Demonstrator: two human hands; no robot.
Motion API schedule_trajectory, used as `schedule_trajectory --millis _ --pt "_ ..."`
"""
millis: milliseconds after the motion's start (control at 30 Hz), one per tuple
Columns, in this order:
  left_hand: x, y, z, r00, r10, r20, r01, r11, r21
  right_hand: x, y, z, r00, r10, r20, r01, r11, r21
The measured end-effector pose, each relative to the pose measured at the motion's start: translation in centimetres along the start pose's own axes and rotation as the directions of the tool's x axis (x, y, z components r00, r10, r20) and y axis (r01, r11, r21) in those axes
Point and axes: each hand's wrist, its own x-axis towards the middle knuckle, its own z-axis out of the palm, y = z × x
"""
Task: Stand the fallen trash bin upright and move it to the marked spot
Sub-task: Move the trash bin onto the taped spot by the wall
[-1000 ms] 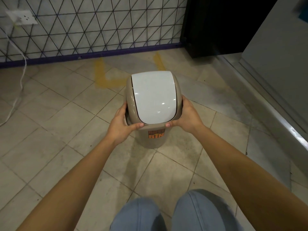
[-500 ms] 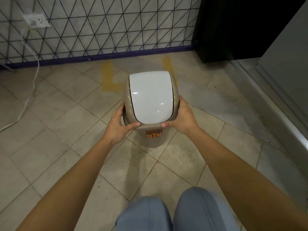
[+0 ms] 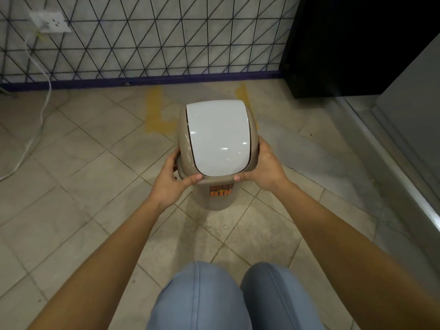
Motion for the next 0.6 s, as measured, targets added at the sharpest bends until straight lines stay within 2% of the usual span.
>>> schedule_trajectory --millis 333,600 --pt "3.9 -0.3 -1.6 1.0 0.001 0.01 -0.001 0.999 -0.047 3.5 -1.0 1.1 1.0 0.006 -0.028 -0.005 1.0 0.008" --pt "7.4 -0.8 -2.6 1.0 -0.02 0.004 0.02 0.987 -0.157 7.2 -2.1 1.9 0.999 0.01 -0.043 -0.008 0.999 0.031"
